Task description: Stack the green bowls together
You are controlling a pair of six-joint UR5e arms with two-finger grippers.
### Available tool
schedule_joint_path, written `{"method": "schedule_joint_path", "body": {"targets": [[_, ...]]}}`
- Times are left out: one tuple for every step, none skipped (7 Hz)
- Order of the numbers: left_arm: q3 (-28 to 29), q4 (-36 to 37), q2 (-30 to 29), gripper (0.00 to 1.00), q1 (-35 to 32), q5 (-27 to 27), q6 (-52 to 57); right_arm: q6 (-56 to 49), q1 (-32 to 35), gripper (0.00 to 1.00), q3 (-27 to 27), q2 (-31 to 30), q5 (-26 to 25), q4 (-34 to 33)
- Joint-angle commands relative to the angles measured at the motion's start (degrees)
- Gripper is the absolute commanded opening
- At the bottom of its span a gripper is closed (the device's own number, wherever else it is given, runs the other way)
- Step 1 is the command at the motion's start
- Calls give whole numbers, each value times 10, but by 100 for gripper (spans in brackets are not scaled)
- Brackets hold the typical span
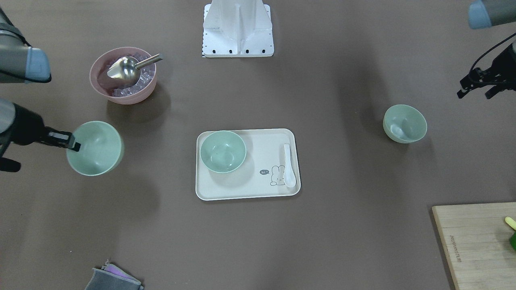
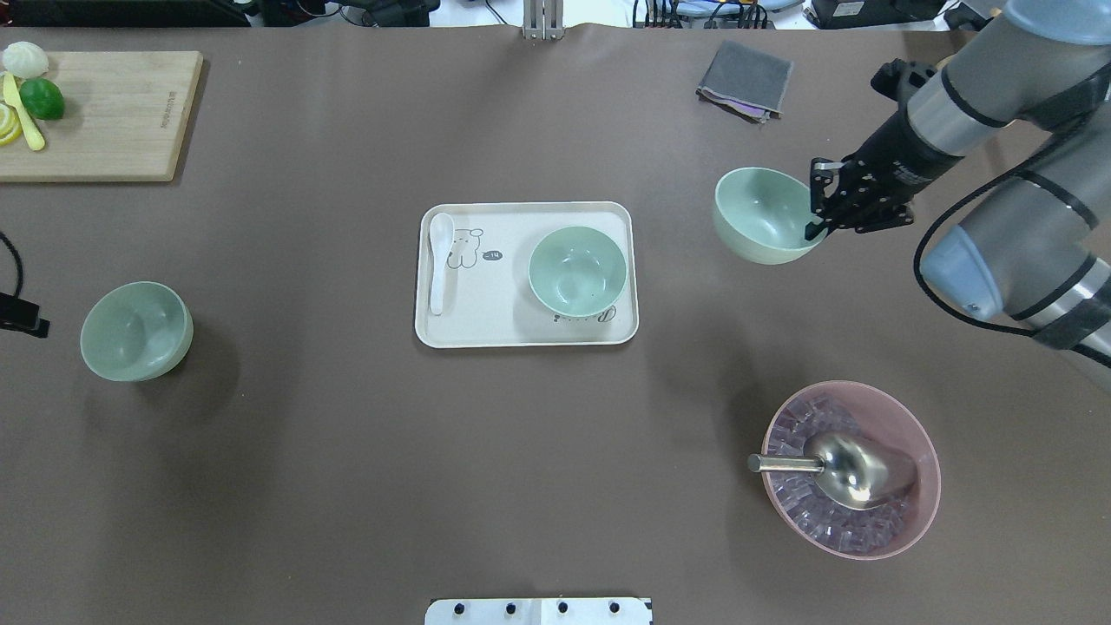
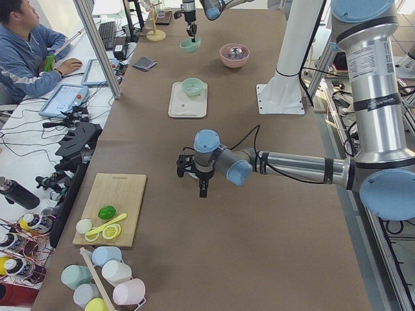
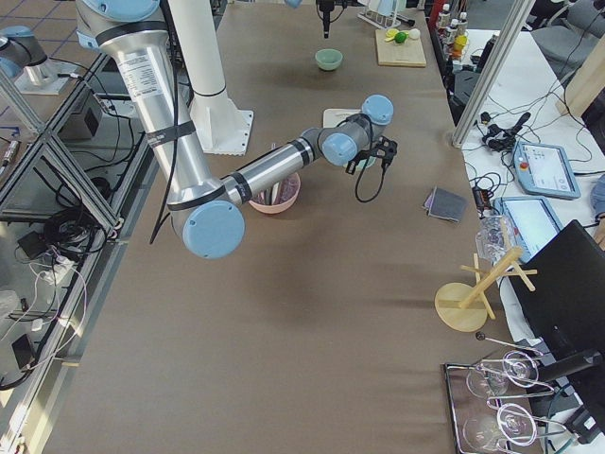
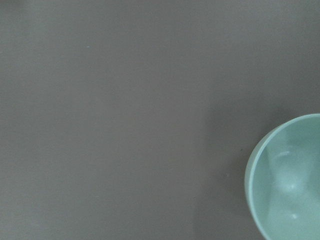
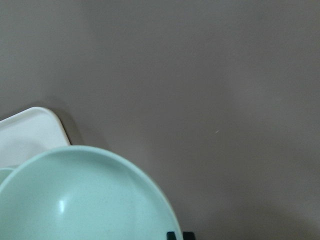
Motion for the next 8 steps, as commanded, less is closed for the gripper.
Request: {"method": "schedule_joint_path", "body": {"targets": [[33,-8,-38,50,52,9,-51,114,-62,0,14,53,-37,0],[38,-9,-40,34,60,7,-55,138,-83,0,13,67,-61,1],[38,-9,-40,0,60,5,-55,140,-99,0,13,76,-79,1],[36,-7,-53,0,60,4,-65,150,-117,0,14,78,-106,4],[28,-6,-70,0,60,3,-85,162,-132,0,12,81,-121,29],[8,1,-99,0,60,-11,-115,171,-158,0,9,87,-162,40],[-5,6,-142,0,60,-29,-168,179,-173,0,2,94,-195,41],[-9,21,-190,0,61,-30,-229,178,-173,0,-17,94,-201,65]]}}
